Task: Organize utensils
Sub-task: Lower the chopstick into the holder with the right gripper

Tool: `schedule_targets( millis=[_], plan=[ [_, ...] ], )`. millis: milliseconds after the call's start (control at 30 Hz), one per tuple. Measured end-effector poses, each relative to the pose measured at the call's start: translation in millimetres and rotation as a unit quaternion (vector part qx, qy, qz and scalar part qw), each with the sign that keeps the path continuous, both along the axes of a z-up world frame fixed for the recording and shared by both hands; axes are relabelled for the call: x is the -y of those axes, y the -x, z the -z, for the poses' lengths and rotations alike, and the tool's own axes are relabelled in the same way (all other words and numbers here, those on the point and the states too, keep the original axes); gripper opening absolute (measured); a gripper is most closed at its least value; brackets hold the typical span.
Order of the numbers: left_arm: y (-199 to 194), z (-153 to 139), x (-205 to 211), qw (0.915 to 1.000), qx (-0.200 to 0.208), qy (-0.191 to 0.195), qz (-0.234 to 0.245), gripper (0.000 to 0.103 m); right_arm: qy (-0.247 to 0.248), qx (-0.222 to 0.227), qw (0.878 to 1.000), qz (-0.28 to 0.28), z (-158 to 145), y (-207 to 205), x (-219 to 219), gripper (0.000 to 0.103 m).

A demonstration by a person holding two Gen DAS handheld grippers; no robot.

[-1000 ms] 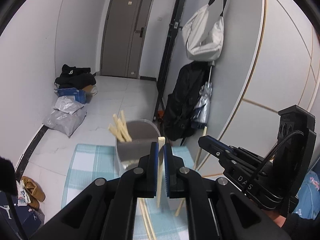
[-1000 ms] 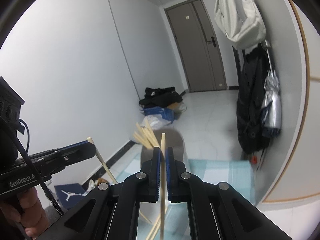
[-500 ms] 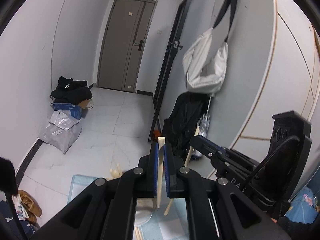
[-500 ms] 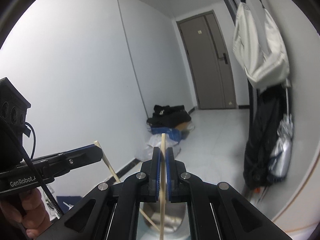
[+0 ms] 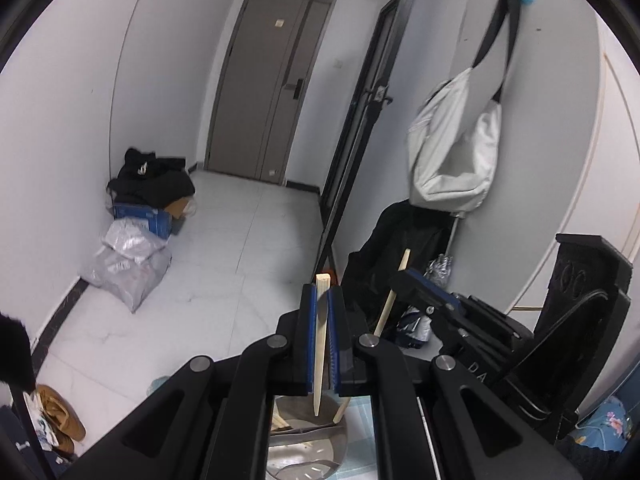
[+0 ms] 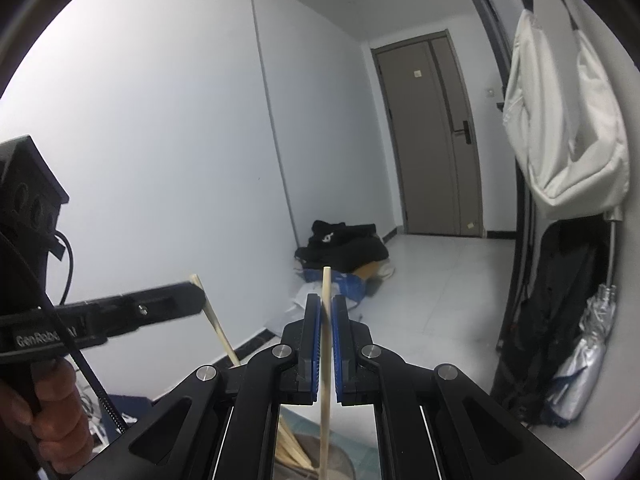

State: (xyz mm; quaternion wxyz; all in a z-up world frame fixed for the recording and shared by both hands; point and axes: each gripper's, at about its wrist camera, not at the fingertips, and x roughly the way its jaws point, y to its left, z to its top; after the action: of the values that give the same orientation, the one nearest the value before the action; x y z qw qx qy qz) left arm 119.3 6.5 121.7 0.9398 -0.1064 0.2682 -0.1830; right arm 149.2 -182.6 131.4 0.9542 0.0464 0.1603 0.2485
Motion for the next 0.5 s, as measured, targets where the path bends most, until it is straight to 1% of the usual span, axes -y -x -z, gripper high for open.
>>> schedule_targets(
  millis=[67, 167, 233, 267, 400, 467, 500],
  plan=[
    [-6.2, 11.8, -2.9, 0.9999, -0.011, 0.001, -0.004, 0.002, 0.006, 0.0, 1.0, -0.004, 6.5, -5.7, -4.9, 0.004],
    [-12.8, 21.9, -7.1, 0.9997, -0.023, 0.008, -0.008, 0.002, 0.01, 0.004, 1.0, -0.014, 17.9, -12.3, -8.1, 0.004],
    [-14.1, 25.5, -10.7, 0.9995, -0.024, 0.019, -0.009, 0.002, 0.013, 0.016, 1.0, -0.019, 23.7, -14.0, -9.4, 0.005],
    [-14.8, 25.8, -11.1, 0.9995, -0.024, 0.019, -0.011, 0.002, 0.016, 0.018, 0.999, -0.023, 28.2, -15.4, -10.9, 0.005],
    [-16.9, 31.2, -11.0, 0.9992, -0.028, 0.024, -0.017, 0.002, 0.021, 0.008, 0.999, -0.039, 42.5, -19.7, -16.2, 0.005],
    [-17.6, 34.7, -10.0, 0.9992, -0.027, 0.025, -0.019, 0.002, 0.031, 0.01, 0.998, -0.048, 48.0, -18.5, -20.6, 0.005],
    [-17.5, 37.6, -10.7, 0.9989, -0.029, 0.032, -0.019, 0.002, 0.037, 0.013, 0.998, -0.053, 50.4, -17.2, -22.6, 0.005]
  ],
)
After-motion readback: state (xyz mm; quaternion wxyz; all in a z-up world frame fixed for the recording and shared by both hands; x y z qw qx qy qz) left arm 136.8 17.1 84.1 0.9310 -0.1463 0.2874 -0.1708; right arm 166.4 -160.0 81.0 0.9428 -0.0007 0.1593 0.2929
